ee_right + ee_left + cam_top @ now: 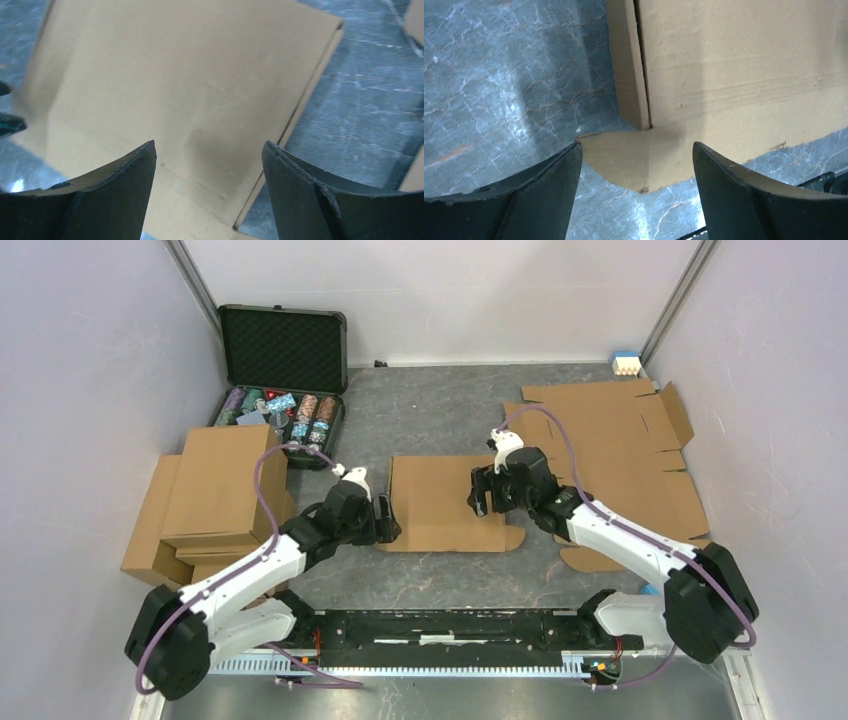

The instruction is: Fold the paper box

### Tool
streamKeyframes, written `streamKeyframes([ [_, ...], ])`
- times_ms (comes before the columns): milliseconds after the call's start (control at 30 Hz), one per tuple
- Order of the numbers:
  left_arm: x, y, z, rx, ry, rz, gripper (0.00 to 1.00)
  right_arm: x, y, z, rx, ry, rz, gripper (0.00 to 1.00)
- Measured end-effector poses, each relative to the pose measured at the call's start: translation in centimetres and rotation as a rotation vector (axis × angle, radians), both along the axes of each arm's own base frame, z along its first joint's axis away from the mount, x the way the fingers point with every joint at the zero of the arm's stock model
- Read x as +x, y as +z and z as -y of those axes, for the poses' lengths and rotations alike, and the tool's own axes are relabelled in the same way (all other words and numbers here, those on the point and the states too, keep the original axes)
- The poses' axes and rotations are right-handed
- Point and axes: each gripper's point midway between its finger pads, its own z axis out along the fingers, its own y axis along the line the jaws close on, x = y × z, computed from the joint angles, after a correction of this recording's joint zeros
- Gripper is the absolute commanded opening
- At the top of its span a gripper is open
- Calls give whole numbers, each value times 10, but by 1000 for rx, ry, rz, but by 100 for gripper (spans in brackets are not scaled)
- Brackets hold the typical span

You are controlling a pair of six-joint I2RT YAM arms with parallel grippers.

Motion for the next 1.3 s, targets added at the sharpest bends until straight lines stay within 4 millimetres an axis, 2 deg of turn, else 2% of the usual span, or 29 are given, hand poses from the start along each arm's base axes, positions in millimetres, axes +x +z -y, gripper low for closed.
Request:
streamKeyframes([
  [167, 21, -5, 10, 58, -9, -20, 84, 22, -12, 19, -95, -122, 9, 84],
  [267, 40, -4, 19, 90, -28, -7, 79, 26, -20, 37, -122, -184, 10, 77],
  [400, 63, -3, 37, 102, -79, 18, 74, 17, -38, 51, -113, -209, -35, 64],
  [500, 72, -4, 55, 81, -145, 24, 70, 11, -39, 47, -51, -196, -48, 64],
  [600, 79, -4, 70, 53, -202, 22, 69, -2, -39, 49, -16, -184, -51, 72],
  [800, 82, -2, 79, 21, -228, 12, 78, -6, -28, 62, -41, -221, -30, 79],
  [900, 76, 4, 72, 21, -220, 21, 84, 1, -17, 66, -64, -237, 0, 79],
  [1000, 71, 22, 60, 15, -193, 78, 94, 7, -4, 70, -76, -255, 39, 77],
  [1133, 62, 50, 46, -35, -169, 210, 93, 17, 14, 67, -70, -253, 83, 68],
  [1200, 60, 55, 42, -37, -177, 257, 90, 22, 22, 60, -50, -231, 100, 55],
  [1300, 64, 48, 39, 0, -189, 281, 72, 32, 24, 46, -32, -185, 100, 30],
])
